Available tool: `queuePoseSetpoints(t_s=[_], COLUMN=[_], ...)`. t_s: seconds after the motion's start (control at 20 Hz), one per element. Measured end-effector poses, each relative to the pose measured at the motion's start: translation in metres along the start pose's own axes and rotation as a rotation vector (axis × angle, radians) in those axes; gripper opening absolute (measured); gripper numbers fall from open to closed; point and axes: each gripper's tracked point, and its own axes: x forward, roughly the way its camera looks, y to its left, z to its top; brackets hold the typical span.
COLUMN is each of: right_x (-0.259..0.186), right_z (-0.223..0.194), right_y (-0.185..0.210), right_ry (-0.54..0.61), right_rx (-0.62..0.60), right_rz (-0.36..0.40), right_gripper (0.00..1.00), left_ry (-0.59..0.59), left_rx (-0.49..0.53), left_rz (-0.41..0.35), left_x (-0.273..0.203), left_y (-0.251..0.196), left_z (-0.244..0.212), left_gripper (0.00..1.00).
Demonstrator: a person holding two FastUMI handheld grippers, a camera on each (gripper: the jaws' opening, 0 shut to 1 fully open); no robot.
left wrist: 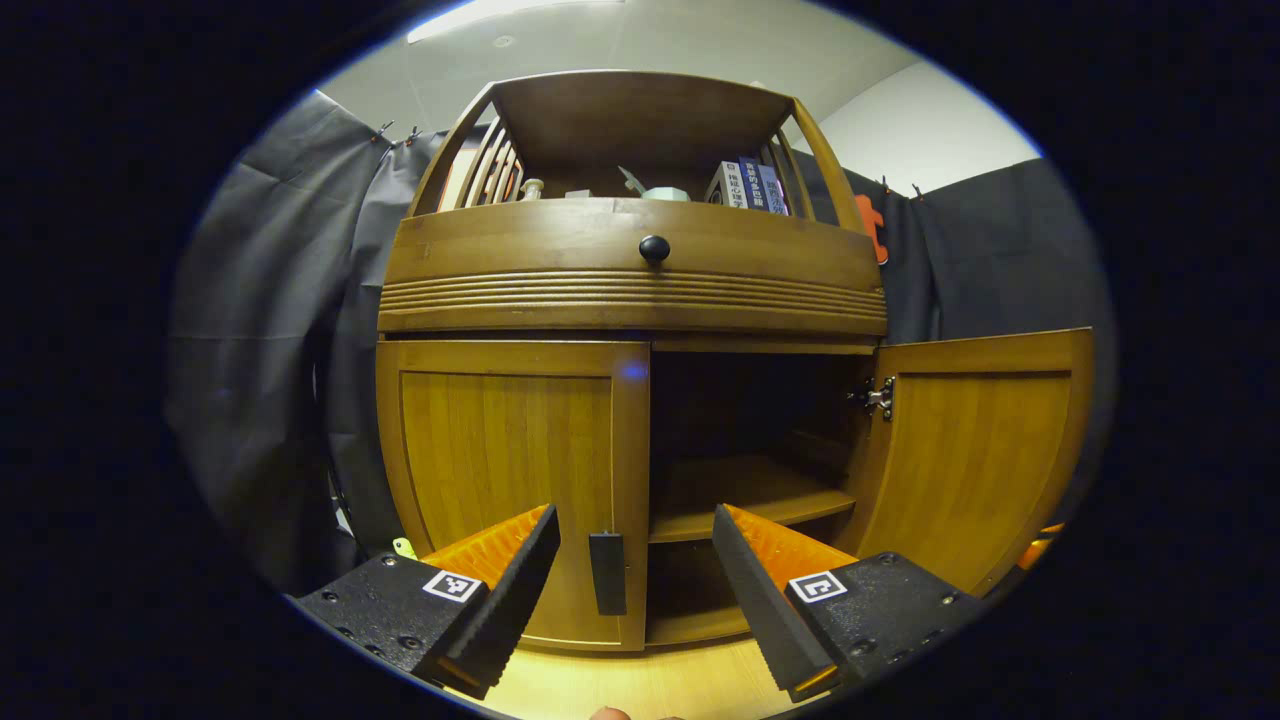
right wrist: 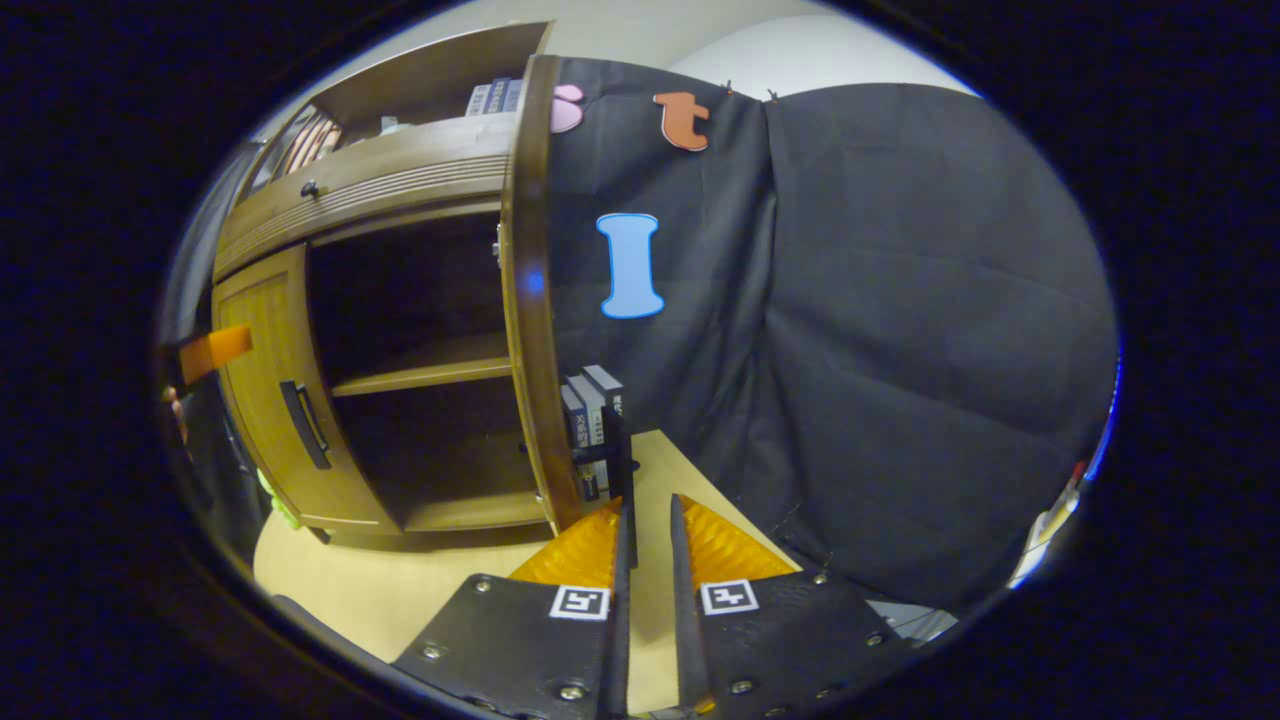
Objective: Open the right door of the double-door shoe cabinet with the right hand, and open the left door with the left hand.
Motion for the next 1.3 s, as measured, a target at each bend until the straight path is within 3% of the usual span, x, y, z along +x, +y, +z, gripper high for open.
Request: queuePoseSetpoints(t_s=[0.05,0.2,0.4,0.5,0.55,1.1,1.3], right_x=[0.001,0.002,0.003,0.003,0.003,0.007,0.011], right_z=[0.002,0.01,0.016,0.019,0.02,0.015,0.014], right_y=[-0.002,-0.002,-0.004,-0.008,-0.01,-0.027,-0.028], right_ry=[-0.009,-0.029,-0.04,-0.045,-0.047,-0.01,-0.002], right_rx=[-0.005,0.006,0.005,0.012,0.015,0.047,0.056], right_rz=[-0.006,0.005,0.019,0.007,0.0,-0.073,-0.088], right_gripper=[0.19,0.19,0.18,0.19,0.18,0.19,0.19], left_ry=[0.003,0.015,0.044,0.07,0.078,0.155,0.164], left_rx=[0.006,0.018,0.025,0.028,0.027,0.035,0.053], left_rz=[0.008,0.023,0.036,0.037,0.035,0.027,0.055], left_x=[0.005,0.02,0.045,0.057,0.062,0.107,0.115], left_y=[0.001,0.004,0.007,0.007,0.008,0.013,0.02], left_z=[-0.003,-0.015,-0.036,-0.051,-0.056,-0.107,-0.115], left_gripper=[0.96,0.92,0.96,0.92,0.96,0.96,0.95])
